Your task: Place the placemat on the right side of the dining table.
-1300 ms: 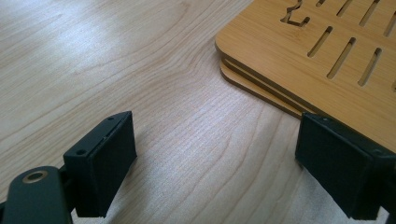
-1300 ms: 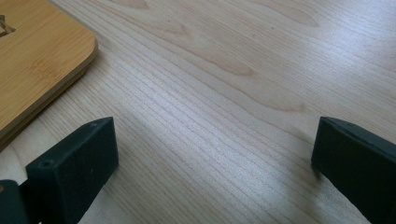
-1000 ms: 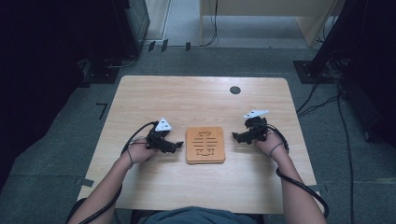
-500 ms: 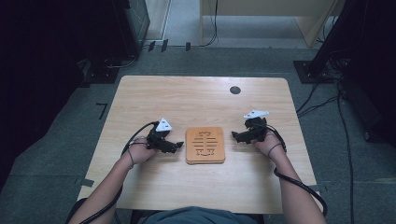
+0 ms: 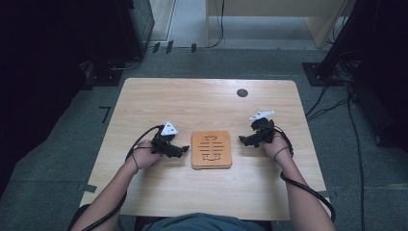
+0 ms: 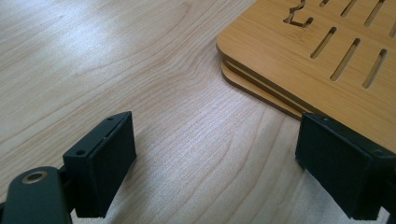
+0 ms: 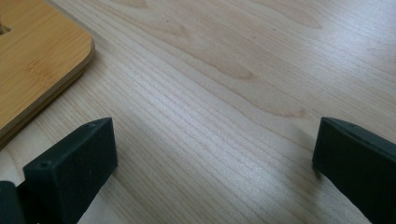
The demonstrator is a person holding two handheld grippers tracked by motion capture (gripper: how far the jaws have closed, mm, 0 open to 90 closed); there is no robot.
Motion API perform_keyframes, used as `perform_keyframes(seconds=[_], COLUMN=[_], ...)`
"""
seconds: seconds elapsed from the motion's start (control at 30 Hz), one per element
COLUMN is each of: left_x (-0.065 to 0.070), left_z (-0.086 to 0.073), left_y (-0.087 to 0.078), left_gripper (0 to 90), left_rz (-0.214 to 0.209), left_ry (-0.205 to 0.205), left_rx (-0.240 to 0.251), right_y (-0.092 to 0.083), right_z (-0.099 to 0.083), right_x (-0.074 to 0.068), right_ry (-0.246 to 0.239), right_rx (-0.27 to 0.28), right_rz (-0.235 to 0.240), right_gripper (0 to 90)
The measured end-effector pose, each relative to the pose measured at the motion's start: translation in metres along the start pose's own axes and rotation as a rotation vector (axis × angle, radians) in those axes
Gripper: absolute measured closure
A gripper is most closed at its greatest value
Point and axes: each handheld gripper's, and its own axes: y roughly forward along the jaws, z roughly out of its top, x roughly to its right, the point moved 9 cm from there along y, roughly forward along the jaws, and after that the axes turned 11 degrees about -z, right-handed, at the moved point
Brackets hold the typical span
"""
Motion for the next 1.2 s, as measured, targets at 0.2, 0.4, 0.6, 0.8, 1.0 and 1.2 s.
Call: perform_keyframes(seconds=[0.2, 0.4, 0.6, 0.8, 1.0, 1.2], left_x=[0.0, 0.0, 0.0, 0.0, 0.0, 0.0], left_z=[0.0, 0.0, 0.0, 0.0, 0.0, 0.001], left_y=[0.0, 0.0, 0.0, 0.0, 0.0, 0.0], left_gripper=[11.2, 11.2, 11.2, 11.2, 11.2, 11.3], left_rz=[0.0, 0.0, -0.001, 0.0, -0.001, -0.01], left_ry=[-0.001, -0.002, -0.002, -0.002, 0.001, -0.02], left_rx=[-0.001, 0.0, 0.0, 0.0, -0.003, 0.011], right_y=[-0.003, -0.008, -0.01, -0.012, -0.016, -0.015], right_z=[0.0, 0.002, 0.002, 0.002, 0.007, 0.007], right_x=[0.001, 0.002, -0.002, -0.007, -0.012, -0.018], right_ry=[0.002, 0.071, 0.056, 0.074, 0.062, 0.049], right_rx=[-0.036, -0.083, -0.091, -0.118, -0.103, -0.105], right_rz=[-0.007, -0.02, -0.017, -0.018, -0.004, -0.002], right_gripper=[6.3, 14.7, 14.7, 14.7, 14.7, 14.8])
